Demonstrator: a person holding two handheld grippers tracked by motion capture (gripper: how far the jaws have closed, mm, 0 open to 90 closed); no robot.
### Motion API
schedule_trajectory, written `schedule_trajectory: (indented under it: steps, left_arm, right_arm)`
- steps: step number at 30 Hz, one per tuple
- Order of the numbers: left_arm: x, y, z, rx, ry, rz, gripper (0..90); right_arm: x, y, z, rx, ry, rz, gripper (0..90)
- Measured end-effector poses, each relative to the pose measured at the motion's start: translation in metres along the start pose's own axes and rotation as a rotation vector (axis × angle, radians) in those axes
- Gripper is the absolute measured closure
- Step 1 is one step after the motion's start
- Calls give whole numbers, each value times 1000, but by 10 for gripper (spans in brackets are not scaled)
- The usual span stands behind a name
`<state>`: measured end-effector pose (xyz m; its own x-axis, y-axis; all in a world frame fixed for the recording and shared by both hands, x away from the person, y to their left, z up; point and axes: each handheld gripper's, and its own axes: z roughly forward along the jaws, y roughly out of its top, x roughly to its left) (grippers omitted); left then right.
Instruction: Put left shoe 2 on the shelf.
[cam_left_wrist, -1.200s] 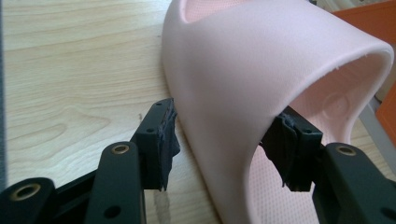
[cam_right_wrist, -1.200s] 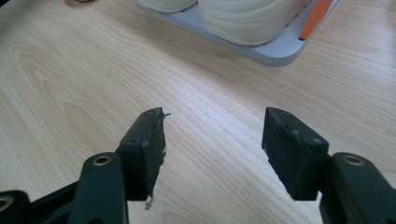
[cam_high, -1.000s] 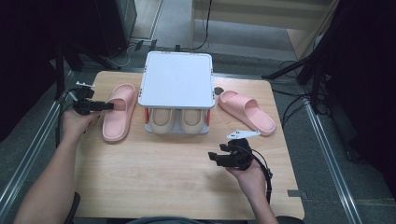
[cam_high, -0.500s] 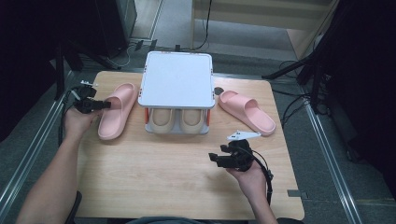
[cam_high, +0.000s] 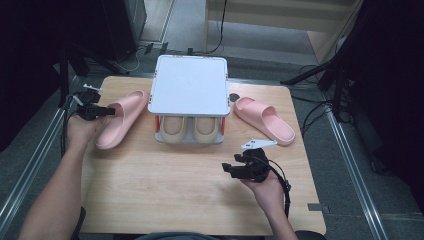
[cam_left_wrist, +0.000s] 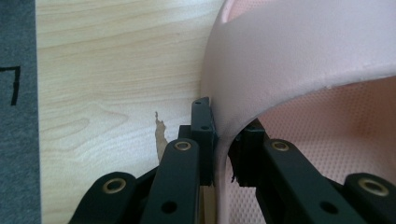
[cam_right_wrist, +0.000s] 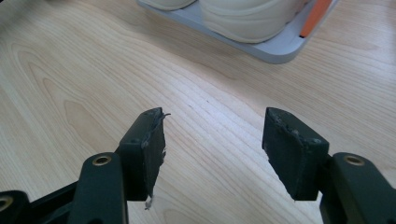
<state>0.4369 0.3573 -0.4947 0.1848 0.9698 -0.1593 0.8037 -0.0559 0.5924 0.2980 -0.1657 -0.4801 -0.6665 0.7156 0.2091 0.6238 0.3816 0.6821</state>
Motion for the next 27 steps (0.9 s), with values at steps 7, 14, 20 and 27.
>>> schedule_trajectory:
  steps: [7,14,20,27]
  left_arm:
    - [-7,5,-16,6,-27,-24,820]
    - [-11,29,-37,-6,-19,-38,818]
    - [-18,59,-59,-22,18,-28,816]
    - [-43,100,-84,-36,41,21,810]
  right_arm:
    - [1,7,5,-5,21,-19,398]
    - [1,12,10,-8,40,-31,398]
    - [3,17,14,-4,65,-50,399]
    - [5,21,16,-2,83,-64,399]
